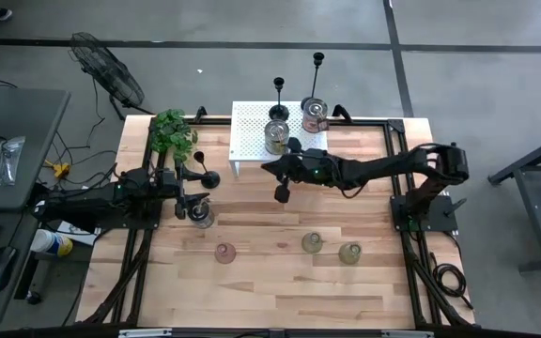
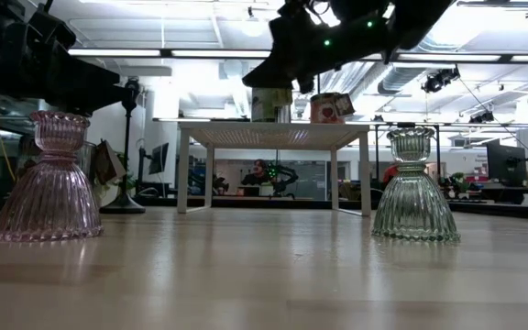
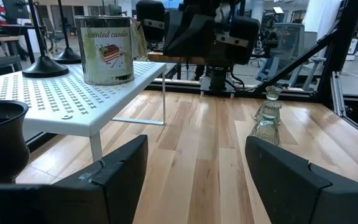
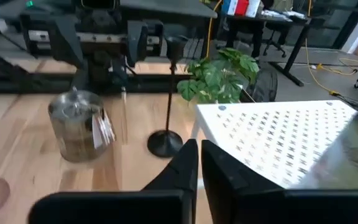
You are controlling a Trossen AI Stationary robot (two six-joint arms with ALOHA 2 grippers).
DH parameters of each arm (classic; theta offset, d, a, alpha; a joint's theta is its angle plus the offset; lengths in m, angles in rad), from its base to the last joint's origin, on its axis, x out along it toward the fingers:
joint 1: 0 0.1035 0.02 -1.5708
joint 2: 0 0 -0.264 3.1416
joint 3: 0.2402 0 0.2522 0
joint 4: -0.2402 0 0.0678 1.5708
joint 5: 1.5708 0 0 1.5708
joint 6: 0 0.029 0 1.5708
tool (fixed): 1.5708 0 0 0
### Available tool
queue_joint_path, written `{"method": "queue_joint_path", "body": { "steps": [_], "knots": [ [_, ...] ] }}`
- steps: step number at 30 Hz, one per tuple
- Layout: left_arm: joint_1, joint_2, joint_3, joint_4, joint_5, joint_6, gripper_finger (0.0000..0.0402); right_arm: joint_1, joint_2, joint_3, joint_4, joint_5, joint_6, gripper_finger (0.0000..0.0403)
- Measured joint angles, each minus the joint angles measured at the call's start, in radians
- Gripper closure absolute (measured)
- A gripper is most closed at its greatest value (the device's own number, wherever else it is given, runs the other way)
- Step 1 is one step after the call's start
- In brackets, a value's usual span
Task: Pick & Place candle stick holders
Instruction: Put the light green scented candle on the shelf
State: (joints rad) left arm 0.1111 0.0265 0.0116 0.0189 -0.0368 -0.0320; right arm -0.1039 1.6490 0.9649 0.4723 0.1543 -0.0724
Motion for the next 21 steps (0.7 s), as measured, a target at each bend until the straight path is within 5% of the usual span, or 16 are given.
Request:
{"method": "queue_joint_path", "body": {
  "steps": [21],
  "knots": [
    [0.0,0.0,0.0,0.0,0.0,0.0,0.0137,-0.002,0.075,0.0,0.103,0.351,0.185,0.04]
  ]
}}
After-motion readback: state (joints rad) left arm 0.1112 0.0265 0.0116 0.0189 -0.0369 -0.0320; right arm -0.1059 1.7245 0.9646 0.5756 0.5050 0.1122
